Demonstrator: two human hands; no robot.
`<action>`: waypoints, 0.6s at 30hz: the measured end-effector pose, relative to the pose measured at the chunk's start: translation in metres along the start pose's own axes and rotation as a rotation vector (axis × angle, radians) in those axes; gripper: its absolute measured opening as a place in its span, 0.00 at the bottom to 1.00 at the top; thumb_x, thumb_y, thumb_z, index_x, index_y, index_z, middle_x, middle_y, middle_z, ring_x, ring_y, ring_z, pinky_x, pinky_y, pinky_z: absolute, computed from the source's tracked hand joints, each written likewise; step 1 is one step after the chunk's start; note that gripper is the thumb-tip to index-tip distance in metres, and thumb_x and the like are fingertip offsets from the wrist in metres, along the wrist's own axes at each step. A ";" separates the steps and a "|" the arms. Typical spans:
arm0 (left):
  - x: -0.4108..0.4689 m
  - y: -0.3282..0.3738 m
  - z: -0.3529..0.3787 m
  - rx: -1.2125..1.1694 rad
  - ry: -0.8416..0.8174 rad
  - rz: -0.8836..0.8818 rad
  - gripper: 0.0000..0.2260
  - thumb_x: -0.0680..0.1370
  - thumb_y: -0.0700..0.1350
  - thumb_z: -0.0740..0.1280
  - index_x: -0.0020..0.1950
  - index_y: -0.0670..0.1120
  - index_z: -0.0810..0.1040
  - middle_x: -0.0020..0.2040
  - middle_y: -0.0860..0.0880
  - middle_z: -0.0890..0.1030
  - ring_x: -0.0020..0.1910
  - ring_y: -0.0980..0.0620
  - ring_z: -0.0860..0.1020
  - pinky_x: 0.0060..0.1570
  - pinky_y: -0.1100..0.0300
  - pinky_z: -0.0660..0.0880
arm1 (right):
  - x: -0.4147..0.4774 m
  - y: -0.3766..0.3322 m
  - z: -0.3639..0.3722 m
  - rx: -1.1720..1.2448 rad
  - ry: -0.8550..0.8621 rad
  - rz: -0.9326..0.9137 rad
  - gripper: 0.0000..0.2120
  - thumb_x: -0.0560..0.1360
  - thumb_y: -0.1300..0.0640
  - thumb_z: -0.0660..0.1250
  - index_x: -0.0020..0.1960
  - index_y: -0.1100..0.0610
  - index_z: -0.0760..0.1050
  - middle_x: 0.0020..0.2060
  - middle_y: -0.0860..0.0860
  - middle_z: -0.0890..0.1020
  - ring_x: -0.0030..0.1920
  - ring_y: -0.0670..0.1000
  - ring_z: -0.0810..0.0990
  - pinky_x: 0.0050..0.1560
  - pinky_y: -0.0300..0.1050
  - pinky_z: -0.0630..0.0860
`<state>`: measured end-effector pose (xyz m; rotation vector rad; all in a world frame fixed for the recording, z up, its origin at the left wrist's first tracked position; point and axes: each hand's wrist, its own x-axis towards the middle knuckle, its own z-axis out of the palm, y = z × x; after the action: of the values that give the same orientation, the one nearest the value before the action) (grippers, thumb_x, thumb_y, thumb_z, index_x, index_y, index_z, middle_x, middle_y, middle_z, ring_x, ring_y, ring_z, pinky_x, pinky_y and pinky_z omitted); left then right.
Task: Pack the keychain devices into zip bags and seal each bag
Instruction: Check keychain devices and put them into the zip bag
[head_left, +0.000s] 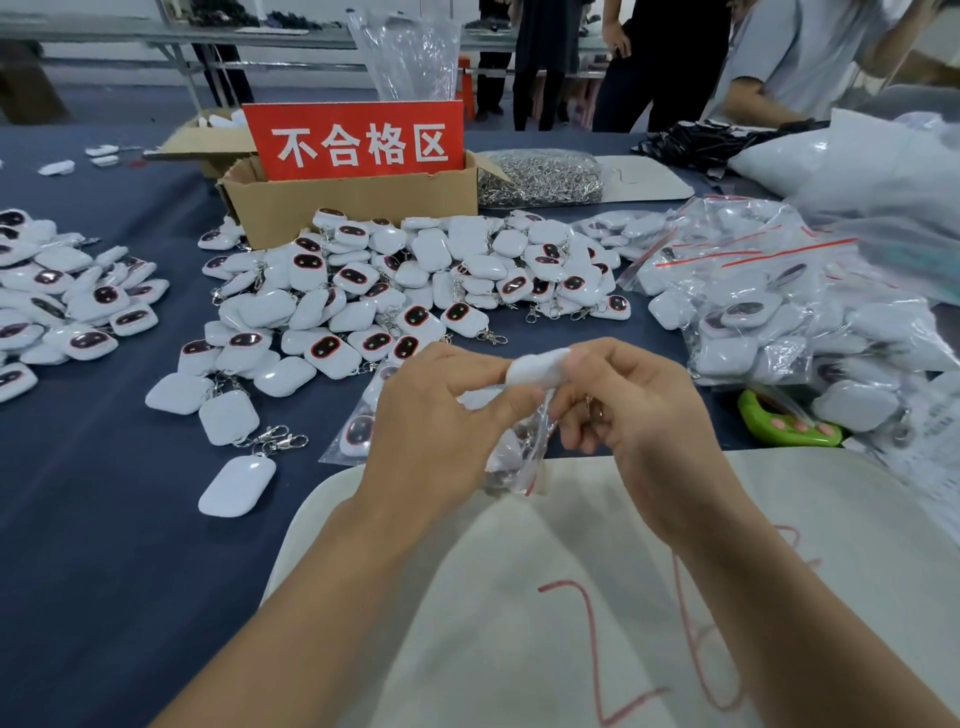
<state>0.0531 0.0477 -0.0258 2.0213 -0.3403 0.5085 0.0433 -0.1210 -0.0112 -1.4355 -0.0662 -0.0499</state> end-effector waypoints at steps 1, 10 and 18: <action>0.001 0.001 0.000 0.002 0.006 -0.016 0.06 0.73 0.60 0.72 0.49 0.65 0.84 0.45 0.69 0.81 0.51 0.63 0.77 0.50 0.73 0.67 | 0.000 0.000 0.000 -0.043 0.005 -0.032 0.05 0.74 0.54 0.71 0.43 0.56 0.82 0.32 0.57 0.81 0.27 0.52 0.73 0.27 0.39 0.68; -0.008 0.012 0.003 0.686 -0.029 -0.033 0.21 0.69 0.67 0.59 0.28 0.53 0.76 0.32 0.57 0.76 0.39 0.52 0.69 0.35 0.57 0.59 | 0.009 0.002 -0.024 -0.501 0.375 -0.033 0.04 0.62 0.50 0.69 0.31 0.49 0.80 0.22 0.47 0.76 0.23 0.43 0.67 0.32 0.42 0.63; -0.007 0.015 0.007 0.658 -0.009 -0.143 0.13 0.75 0.58 0.65 0.34 0.54 0.70 0.35 0.56 0.75 0.35 0.52 0.71 0.31 0.61 0.53 | 0.003 0.011 -0.002 -0.472 0.085 0.052 0.07 0.71 0.61 0.73 0.34 0.55 0.82 0.24 0.52 0.78 0.25 0.46 0.69 0.28 0.35 0.65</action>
<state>0.0423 0.0345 -0.0211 2.6585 -0.0230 0.5696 0.0472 -0.1219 -0.0224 -1.9042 0.0575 -0.0876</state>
